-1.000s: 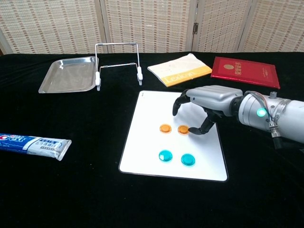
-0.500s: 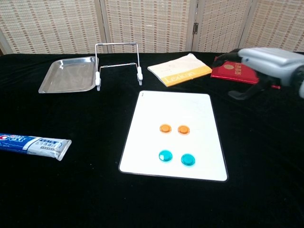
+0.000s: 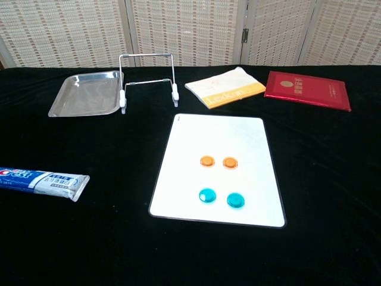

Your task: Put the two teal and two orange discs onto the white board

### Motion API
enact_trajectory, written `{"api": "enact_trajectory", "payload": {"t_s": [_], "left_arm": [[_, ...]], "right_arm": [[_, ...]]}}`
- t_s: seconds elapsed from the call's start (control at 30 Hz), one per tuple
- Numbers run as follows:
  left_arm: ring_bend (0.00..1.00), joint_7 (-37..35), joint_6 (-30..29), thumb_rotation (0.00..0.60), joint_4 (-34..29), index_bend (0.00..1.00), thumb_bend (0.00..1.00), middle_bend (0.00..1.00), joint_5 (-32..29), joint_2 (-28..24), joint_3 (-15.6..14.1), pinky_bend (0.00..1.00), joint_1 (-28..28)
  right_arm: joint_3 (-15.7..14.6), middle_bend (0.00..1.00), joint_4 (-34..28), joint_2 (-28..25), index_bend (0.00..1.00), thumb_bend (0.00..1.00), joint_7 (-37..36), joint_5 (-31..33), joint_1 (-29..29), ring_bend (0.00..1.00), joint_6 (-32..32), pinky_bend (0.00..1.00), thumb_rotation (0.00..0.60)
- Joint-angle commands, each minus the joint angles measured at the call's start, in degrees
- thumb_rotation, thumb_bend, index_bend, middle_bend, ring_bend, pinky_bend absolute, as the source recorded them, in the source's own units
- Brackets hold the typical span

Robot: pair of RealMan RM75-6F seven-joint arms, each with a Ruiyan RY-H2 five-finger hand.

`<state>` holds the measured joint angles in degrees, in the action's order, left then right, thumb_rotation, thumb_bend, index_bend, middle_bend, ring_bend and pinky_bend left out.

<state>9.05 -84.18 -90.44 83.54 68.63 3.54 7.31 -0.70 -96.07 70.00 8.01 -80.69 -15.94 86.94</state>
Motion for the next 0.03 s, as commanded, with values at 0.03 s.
{"api": "enact_trajectory", "payload": {"t_s": [0.03], "left_arm": [[0.00,0.36,-0.42,0.600,-0.32,0.00,0.15,0.00,0.33,0.20,0.00,0.00,-0.08]], "right_arm": [[-1.78,0.08,0.13,-0.95,0.09,0.44,-3.05,-2.08,3.30,0.00,2.70,0.00,0.600]]}}
